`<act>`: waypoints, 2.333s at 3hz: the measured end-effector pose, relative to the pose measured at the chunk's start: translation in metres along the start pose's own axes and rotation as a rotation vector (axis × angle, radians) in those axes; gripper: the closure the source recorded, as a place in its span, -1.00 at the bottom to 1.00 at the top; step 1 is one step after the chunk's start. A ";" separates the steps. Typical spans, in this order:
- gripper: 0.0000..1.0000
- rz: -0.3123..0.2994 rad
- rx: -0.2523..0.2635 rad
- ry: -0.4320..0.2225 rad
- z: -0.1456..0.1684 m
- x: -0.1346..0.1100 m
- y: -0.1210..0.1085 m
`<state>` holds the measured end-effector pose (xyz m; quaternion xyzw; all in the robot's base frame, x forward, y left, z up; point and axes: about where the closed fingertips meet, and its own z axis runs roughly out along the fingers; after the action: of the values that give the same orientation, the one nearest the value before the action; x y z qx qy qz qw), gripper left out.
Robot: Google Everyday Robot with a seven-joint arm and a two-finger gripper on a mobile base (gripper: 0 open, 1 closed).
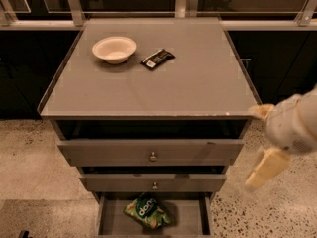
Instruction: Pick green rice chip bag from bottom drawer and place on counter
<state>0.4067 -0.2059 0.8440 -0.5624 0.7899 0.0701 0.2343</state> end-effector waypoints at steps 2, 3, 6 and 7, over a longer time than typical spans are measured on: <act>-1.00 0.098 -0.076 -0.020 0.068 0.043 0.015; -1.00 0.177 -0.047 -0.029 0.074 0.065 0.025; -1.00 0.408 -0.124 -0.017 0.166 0.142 0.079; -1.00 0.419 -0.166 -0.053 0.183 0.150 0.083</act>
Offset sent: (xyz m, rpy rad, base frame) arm -0.0043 -0.0053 -0.0618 0.0532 0.0679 -0.0409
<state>0.3447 -0.2362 0.6030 -0.4011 0.8747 0.1966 0.1881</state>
